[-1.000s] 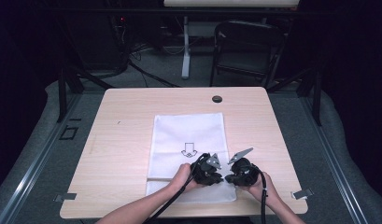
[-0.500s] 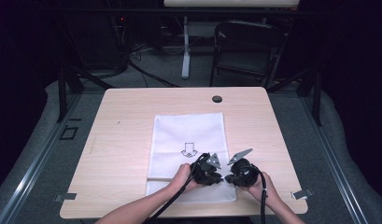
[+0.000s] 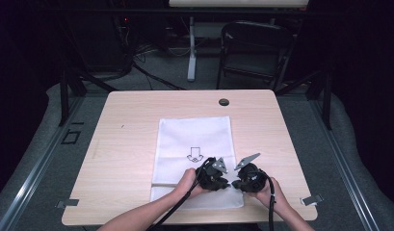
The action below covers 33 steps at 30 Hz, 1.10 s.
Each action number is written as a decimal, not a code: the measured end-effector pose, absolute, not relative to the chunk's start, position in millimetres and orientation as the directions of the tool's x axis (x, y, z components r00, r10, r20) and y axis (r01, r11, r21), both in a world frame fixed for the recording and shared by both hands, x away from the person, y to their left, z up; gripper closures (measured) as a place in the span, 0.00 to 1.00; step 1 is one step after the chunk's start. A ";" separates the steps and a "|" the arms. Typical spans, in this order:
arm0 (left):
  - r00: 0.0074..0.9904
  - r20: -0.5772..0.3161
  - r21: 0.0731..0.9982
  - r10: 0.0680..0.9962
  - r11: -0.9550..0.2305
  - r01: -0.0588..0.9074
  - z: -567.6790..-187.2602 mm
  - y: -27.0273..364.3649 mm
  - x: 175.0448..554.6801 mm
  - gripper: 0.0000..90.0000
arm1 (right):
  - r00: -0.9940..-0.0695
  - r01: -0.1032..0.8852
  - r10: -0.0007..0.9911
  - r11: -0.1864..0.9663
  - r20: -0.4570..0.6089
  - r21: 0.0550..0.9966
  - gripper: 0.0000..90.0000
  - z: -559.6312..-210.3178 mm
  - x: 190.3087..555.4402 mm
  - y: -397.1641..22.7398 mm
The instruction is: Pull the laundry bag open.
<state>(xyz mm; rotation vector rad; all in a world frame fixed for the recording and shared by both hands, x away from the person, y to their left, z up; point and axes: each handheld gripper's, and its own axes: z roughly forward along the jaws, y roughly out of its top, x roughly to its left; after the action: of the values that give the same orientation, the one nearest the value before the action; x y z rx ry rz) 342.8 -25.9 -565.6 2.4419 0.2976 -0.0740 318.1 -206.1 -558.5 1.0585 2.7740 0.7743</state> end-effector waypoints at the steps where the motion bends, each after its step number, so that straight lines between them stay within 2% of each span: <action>1: 0.972 -0.133 0.618 0.195 -0.750 0.235 -565.7 -25.7 343.0 0.91 | -0.761 0.604 0.640 0.637 0.109 0.480 1.00 -558.4 318.4 -206.3; 25: 0.966 -0.164 0.627 0.202 -0.734 0.260 -565.3 -17.9 346.8 0.90 | -0.762 0.605 0.640 0.649 0.100 0.462 1.00 -557.2 319.0 -205.6; 33: 0.970 -0.143 0.630 0.197 -0.738 0.243 -563.3 -17.9 344.9 0.90 | -0.759 0.605 0.644 0.644 0.094 0.469 1.00 -557.6 318.3 -204.9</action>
<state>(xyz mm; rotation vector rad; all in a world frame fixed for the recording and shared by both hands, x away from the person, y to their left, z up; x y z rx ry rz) 344.9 -17.9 -563.3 2.4219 0.3072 -0.0872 318.3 -204.9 -557.6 1.0559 2.7739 0.7454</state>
